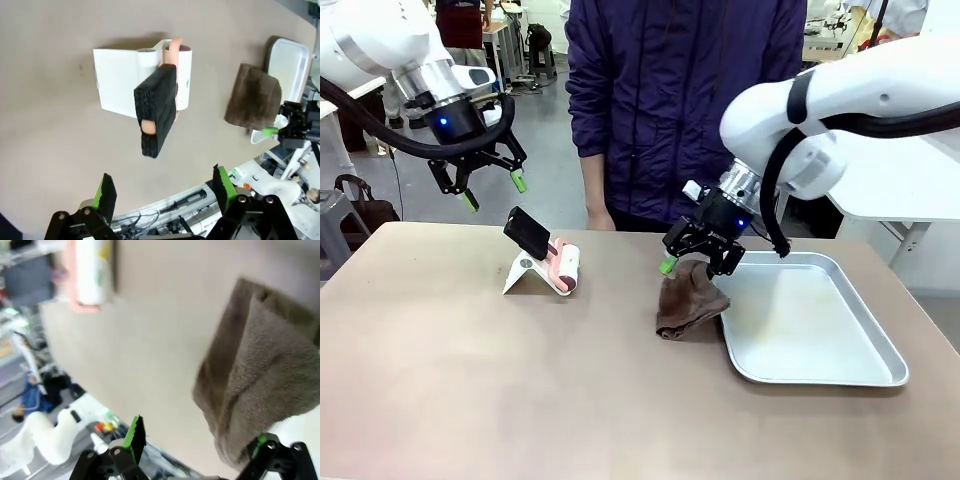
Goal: Clean the surface of the table.
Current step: Return the Lint Roller and towel to their original positions.
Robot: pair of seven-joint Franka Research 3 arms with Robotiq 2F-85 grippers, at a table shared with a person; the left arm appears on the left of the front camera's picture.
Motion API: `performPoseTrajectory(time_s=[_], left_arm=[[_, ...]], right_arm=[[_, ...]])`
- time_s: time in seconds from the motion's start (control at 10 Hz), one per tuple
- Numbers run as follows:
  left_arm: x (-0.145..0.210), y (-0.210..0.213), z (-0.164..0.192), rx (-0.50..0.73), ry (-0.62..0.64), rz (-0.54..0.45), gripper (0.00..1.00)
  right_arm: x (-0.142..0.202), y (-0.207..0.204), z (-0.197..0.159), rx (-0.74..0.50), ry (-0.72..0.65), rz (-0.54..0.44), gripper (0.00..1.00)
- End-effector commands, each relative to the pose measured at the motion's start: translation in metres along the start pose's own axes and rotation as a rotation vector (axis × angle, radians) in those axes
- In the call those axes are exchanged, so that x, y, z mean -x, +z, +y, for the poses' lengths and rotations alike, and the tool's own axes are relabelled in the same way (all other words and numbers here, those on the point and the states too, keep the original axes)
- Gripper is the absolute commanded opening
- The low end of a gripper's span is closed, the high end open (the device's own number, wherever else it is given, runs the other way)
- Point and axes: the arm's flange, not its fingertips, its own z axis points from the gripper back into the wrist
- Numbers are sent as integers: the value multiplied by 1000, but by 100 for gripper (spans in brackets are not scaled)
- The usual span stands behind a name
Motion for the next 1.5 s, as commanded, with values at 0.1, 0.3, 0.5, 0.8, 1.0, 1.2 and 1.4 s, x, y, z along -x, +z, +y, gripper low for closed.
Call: performPoseTrajectory(time_s=[0.1,0.3,0.5,0.8,1.0,1.2,1.4], left_arm=[[28,12,20,69,-31,-28,100],[36,22,31,95,-18,-69,100],[40,26,46,132,0,-81,100],[72,46,66,234,-73,-84,100],[100,63,93,358,-94,-157,100],[109,74,142,554,-36,-265,100],[125,83,196,811,-33,-392,100]], right_arm=[[-25,28,37,204,51,82,100],[-3,55,51,176,193,-111,100],[42,73,49,-57,301,-236,100],[120,74,13,-366,348,-252,100],[167,87,-25,-521,393,-375,100],[207,110,-68,-695,495,-528,100],[238,128,-109,-784,396,-736,100]])
